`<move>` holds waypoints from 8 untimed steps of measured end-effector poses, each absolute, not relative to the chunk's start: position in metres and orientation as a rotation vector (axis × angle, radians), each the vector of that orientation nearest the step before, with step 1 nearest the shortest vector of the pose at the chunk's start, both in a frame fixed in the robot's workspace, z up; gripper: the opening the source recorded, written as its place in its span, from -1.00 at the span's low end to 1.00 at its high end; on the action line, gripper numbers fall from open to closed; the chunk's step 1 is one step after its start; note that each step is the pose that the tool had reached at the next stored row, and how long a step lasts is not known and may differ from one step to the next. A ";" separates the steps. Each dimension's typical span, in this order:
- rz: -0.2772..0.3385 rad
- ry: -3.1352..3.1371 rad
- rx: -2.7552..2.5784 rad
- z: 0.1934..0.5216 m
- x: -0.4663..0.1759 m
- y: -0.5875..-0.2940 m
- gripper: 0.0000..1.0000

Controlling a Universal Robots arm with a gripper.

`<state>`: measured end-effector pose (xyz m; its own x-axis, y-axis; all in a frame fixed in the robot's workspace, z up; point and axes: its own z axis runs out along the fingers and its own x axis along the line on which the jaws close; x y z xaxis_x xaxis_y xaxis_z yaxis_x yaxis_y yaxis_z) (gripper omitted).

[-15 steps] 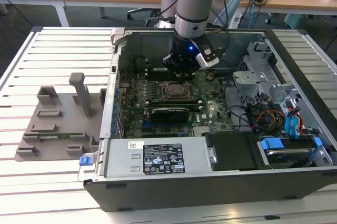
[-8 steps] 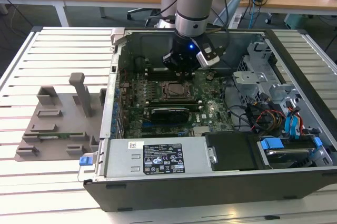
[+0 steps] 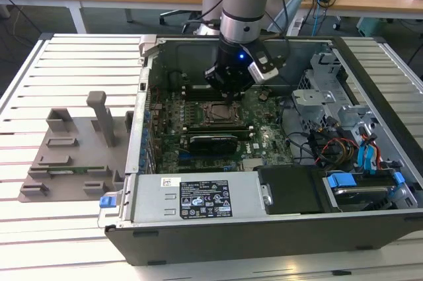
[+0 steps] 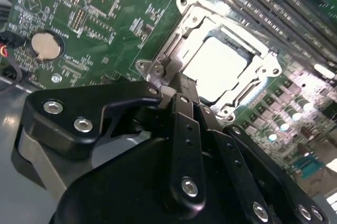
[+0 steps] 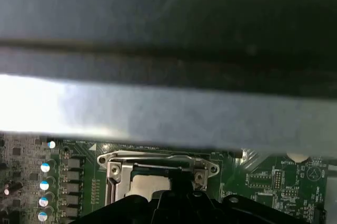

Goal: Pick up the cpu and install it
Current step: 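Install the first cpu locking lever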

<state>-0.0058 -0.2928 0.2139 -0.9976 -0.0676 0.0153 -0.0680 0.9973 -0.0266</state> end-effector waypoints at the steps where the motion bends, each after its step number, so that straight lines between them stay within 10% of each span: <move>1: 0.044 -3.125 0.106 0.214 -0.006 -0.294 -0.79; 8: 0.047 -3.125 0.106 0.214 -0.006 -0.304 -0.79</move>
